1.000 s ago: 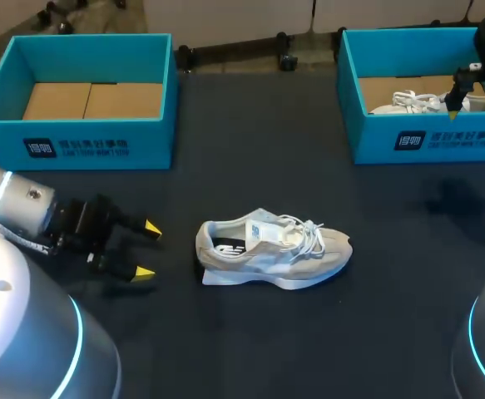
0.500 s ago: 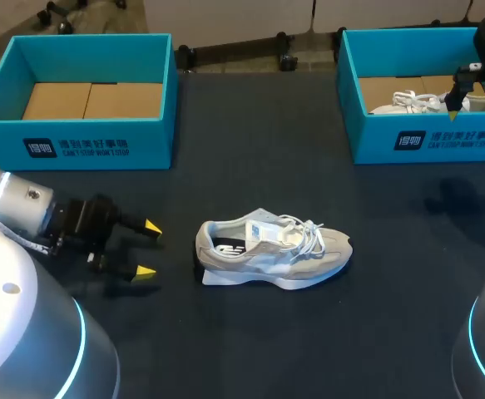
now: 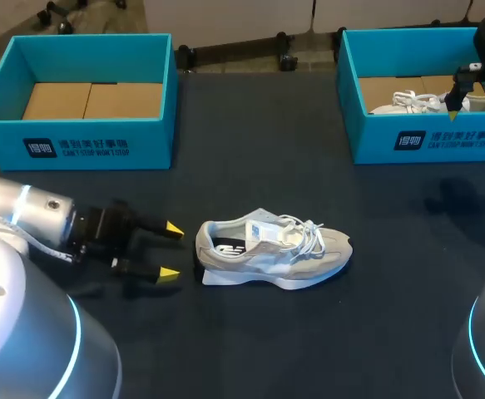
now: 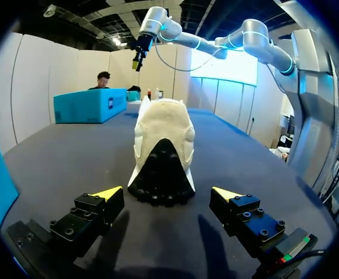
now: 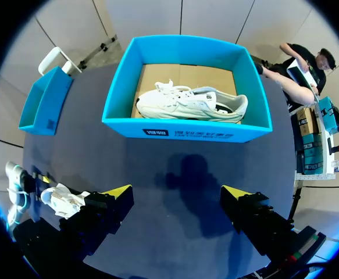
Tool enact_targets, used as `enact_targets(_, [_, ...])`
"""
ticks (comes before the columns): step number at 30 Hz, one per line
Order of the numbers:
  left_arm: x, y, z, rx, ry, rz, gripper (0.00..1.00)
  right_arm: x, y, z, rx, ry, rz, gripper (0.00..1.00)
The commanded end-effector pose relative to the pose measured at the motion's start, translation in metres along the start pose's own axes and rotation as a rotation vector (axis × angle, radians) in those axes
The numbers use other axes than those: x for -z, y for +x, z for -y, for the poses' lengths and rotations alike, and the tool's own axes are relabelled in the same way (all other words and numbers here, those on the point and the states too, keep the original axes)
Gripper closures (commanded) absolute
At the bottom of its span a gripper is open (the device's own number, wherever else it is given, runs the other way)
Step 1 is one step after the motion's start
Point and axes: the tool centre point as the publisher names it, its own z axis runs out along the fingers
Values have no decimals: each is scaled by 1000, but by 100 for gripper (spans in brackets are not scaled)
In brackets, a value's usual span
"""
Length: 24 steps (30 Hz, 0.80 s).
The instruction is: Take the shoe out of the shoebox, open the shoe tongue, remove and reinsert the insole, then place the shoe into the shoebox
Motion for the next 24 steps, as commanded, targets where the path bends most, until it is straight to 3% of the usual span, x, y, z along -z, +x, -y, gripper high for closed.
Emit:
enact_targets(1, [-17, -5, -4, 0, 12, 10, 0, 0, 0, 1, 0, -2, -1, 0])
enact_targets(10, [-37, -15, 3, -4, 35, 31, 0, 0, 0, 1, 0, -2, -1, 0])
enact_targets(24, [-59, -8, 11, -3, 38, 4, 0, 0, 0, 1, 0, -2, -1, 0])
